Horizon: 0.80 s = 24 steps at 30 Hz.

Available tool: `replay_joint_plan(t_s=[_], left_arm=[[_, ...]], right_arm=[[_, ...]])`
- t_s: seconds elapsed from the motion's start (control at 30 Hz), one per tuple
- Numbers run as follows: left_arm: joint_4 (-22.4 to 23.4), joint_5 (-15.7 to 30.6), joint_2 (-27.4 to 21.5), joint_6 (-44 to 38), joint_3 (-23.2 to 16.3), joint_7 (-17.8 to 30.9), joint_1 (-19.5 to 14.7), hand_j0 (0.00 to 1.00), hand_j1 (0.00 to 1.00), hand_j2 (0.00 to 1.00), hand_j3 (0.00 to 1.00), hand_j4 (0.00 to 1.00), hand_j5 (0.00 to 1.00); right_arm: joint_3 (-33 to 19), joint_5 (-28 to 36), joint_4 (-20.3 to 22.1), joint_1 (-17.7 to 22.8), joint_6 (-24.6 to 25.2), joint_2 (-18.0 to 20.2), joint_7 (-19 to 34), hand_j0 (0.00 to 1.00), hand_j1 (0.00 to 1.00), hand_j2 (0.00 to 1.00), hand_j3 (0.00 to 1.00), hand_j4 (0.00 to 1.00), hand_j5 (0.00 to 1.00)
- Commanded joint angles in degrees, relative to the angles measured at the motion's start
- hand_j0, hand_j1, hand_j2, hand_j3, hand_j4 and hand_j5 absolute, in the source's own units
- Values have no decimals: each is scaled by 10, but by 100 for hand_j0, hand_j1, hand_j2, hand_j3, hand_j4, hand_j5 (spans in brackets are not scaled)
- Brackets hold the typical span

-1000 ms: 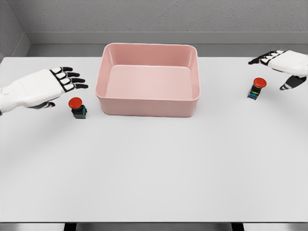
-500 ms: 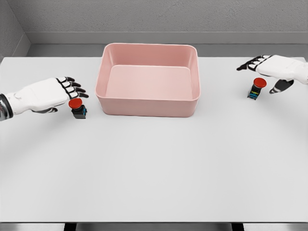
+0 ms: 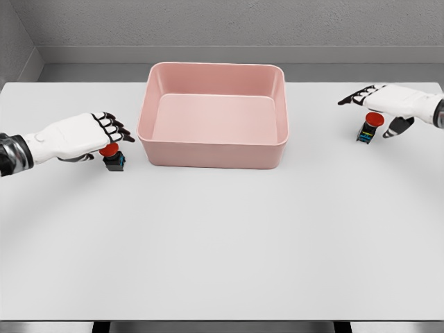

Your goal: Put the industrial switch in the basket with both arms

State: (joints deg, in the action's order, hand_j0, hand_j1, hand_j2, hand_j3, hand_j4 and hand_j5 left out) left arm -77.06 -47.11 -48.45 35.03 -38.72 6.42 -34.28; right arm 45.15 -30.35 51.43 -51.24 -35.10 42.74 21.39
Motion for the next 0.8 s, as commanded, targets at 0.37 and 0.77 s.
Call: replay_joint_plan(t_s=[0.37,0.77], left_arm=[[4,10,-5,0,-13,-2,2,50,50,50,50,50,50],[2,26,-6,0,-5,-3,0,40,40,40,40,40,40]], right_arm=[[-2,-23,-33,-4,1,-21,-2,100,100,100,100,100,100],[-2,-26,-43,-8,1,-23,-2,96,96,96,96,96,96]])
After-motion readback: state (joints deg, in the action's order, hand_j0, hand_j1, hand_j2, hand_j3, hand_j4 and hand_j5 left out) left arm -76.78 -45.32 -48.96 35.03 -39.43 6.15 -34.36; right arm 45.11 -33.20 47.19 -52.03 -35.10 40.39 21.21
